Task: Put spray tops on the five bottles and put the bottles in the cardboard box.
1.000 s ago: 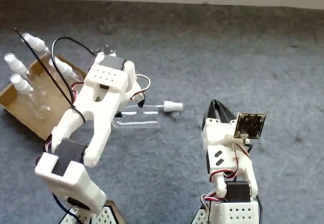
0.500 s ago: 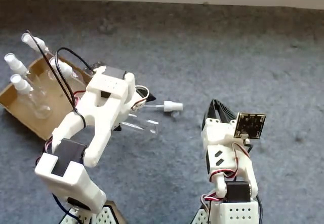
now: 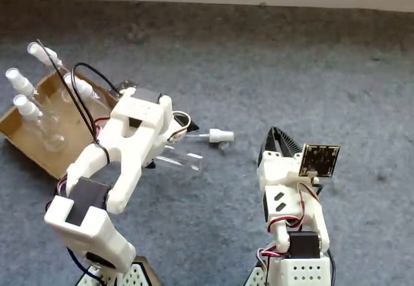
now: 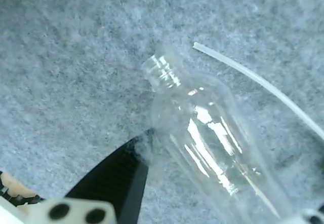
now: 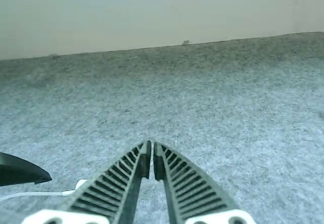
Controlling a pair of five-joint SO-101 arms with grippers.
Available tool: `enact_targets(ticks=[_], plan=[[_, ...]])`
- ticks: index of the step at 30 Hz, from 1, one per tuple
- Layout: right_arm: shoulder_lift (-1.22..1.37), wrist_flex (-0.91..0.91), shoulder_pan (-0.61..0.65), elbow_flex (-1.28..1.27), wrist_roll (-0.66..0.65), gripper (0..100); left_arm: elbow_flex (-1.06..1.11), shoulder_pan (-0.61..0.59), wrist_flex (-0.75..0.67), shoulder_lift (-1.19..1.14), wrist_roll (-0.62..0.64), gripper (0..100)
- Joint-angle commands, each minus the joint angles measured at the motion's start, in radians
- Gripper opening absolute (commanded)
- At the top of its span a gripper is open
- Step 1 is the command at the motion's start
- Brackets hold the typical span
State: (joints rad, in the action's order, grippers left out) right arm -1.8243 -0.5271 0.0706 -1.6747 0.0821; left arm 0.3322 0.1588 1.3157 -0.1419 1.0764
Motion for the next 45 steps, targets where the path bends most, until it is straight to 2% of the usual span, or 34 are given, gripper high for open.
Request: enact_targets(ticks=[1, 4, 9, 21, 29, 37, 43, 45], plan=[[-0.012, 0.022, 0.013, -0.111, 0.000, 1.5, 0.024, 0.059, -0.011, 0.021, 0.009, 28], [-0.012, 0.022, 0.013, -0.111, 0.000, 1.5, 0.024, 0.059, -0.014, 0.022, 0.008, 17], [-0.012, 0.022, 0.013, -0.111, 0.000, 1.5, 0.035, 0.058, -0.048, 0.022, -0.029, 17], [-0.012, 0.022, 0.015, -0.111, -0.069, 1.5, 0.036, 0.053, -0.038, 0.031, -0.617, 19], [-0.012, 0.022, 0.015, -0.111, -0.069, 1.5, -0.054, -0.048, 0.153, 0.028, -0.976, 19], [-0.012, 0.022, 0.015, -0.111, -0.069, 1.5, -0.064, -0.093, 0.176, 0.024, -1.019, 19], [-0.012, 0.022, 0.015, -0.111, -0.071, 1.5, -0.062, -0.094, 0.198, 0.024, -1.020, 35], [-0.012, 0.022, 0.015, -0.111, -0.071, 1.5, -0.064, -0.094, 0.198, 0.024, -1.019, 38]])
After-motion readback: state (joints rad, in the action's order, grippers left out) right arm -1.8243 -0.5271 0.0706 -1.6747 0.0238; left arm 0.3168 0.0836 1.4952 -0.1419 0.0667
